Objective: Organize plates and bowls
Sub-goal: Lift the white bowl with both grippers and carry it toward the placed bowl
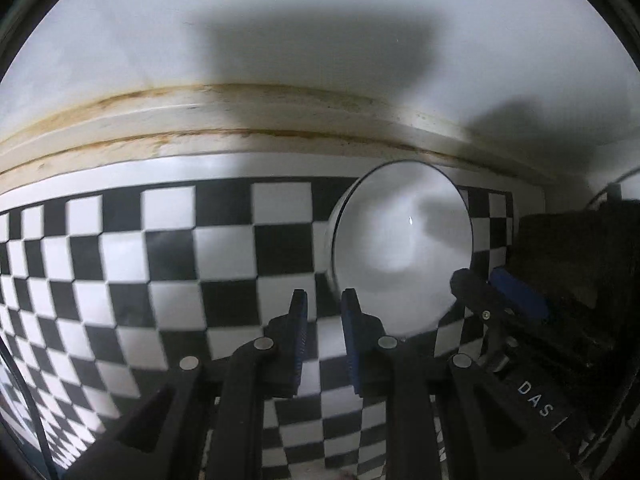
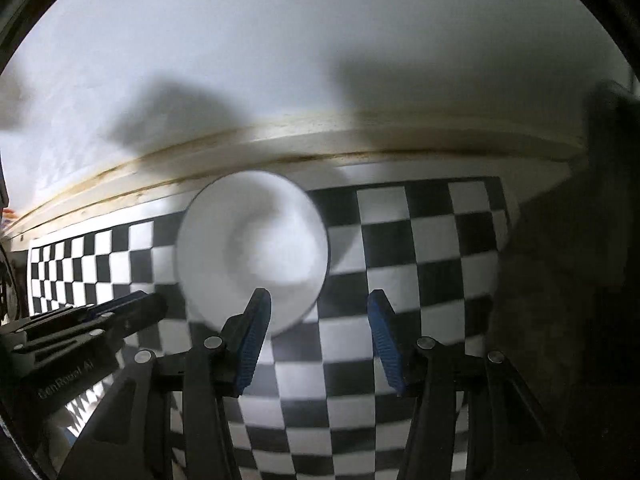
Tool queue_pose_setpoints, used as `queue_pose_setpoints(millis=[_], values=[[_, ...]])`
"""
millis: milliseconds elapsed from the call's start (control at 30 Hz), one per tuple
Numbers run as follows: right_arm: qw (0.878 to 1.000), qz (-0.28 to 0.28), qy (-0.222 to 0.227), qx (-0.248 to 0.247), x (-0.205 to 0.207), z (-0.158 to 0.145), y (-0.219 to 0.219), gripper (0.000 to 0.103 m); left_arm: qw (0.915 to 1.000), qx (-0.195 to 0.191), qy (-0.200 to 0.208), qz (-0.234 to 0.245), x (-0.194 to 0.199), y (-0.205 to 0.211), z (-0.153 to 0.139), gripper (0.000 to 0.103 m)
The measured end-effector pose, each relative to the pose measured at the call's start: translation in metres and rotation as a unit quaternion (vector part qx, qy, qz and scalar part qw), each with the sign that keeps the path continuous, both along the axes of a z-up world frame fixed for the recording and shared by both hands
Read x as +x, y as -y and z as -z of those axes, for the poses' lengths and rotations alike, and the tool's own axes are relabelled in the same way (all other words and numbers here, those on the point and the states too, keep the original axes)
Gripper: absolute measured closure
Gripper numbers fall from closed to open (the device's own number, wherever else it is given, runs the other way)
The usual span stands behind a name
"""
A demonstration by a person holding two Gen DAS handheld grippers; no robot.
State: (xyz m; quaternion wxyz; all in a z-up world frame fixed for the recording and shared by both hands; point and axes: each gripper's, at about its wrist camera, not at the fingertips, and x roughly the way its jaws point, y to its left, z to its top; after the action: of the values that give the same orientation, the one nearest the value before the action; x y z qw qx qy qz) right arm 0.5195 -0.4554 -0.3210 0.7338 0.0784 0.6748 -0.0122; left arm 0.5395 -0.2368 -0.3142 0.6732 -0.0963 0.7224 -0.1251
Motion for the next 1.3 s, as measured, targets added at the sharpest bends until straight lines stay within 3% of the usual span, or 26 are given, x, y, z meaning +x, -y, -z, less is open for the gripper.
queue_pose_setpoints(millis=[233, 300, 467, 700, 900, 1300], values=[[1.000, 0.008, -0.028, 0.002, 0.026, 0.031, 0.009, 0.051, 0.9998, -0.006, -0.021, 0.005, 0.018, 0.009, 0.023, 0.087], [0.999, 0.010, -0.035, 0.004, 0.032, 0.039, 0.010, 0.058, 0.9996, -0.001, -0.023, 0.014, 0.021, 0.013, 0.028, 0.088], [0.998, 0.009, -0.054, 0.018, 0.034, 0.055, 0.008, 0.094, 0.9996, 0.007, -0.012, 0.026, 0.025, 0.018, 0.030, 0.089], [0.997, 0.026, -0.064, 0.037, 0.032, 0.061, 0.010, 0.096, 0.9992, 0.021, 0.001, 0.035, 0.017, 0.023, 0.028, 0.089], [0.998, 0.010, -0.058, 0.034, 0.024, 0.047, 0.005, 0.097, 0.9989, 0.025, 0.013, 0.038, 0.007, 0.022, 0.018, 0.089], [0.998, -0.013, -0.031, 0.047, -0.021, -0.001, -0.014, 0.097, 0.9967, 0.024, 0.055, 0.054, -0.047, 0.008, -0.040, 0.089]])
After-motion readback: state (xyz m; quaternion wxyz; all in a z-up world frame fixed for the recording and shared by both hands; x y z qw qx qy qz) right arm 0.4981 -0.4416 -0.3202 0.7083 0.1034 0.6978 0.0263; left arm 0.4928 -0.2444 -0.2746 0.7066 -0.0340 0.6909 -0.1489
